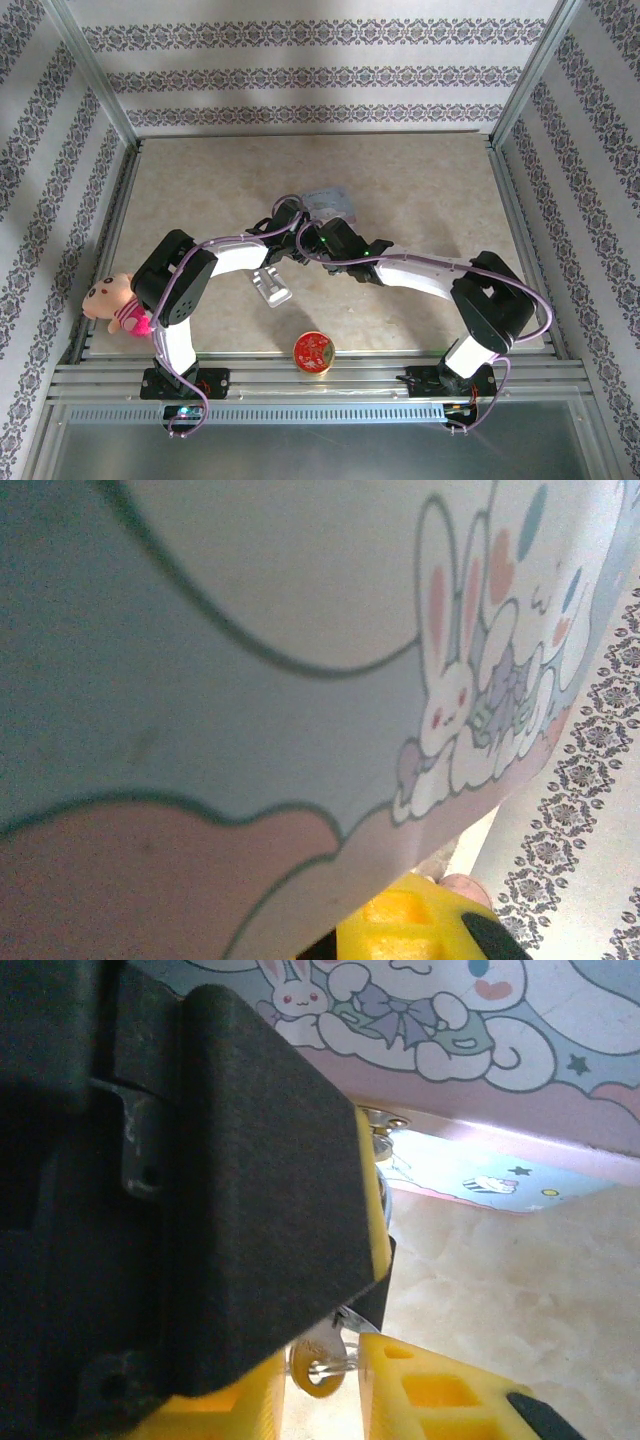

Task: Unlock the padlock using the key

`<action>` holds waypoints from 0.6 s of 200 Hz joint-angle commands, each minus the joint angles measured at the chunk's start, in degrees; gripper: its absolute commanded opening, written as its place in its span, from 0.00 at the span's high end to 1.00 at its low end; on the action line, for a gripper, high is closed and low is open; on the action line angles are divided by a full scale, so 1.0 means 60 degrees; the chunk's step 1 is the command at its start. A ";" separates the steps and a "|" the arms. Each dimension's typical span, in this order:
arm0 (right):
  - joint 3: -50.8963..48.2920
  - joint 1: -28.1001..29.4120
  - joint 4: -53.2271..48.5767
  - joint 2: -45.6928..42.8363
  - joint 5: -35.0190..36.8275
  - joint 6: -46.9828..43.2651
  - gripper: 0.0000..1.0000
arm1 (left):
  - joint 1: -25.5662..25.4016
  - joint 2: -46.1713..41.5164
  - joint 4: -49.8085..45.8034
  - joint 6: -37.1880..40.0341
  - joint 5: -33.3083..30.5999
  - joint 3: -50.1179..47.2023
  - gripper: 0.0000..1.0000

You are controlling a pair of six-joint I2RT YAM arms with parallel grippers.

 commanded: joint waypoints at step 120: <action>0.1078 0.0328 -0.0478 0.1174 0.1508 -0.0702 0.84 | 0.0101 0.0086 -0.1295 -0.0295 0.0733 -0.0035 0.94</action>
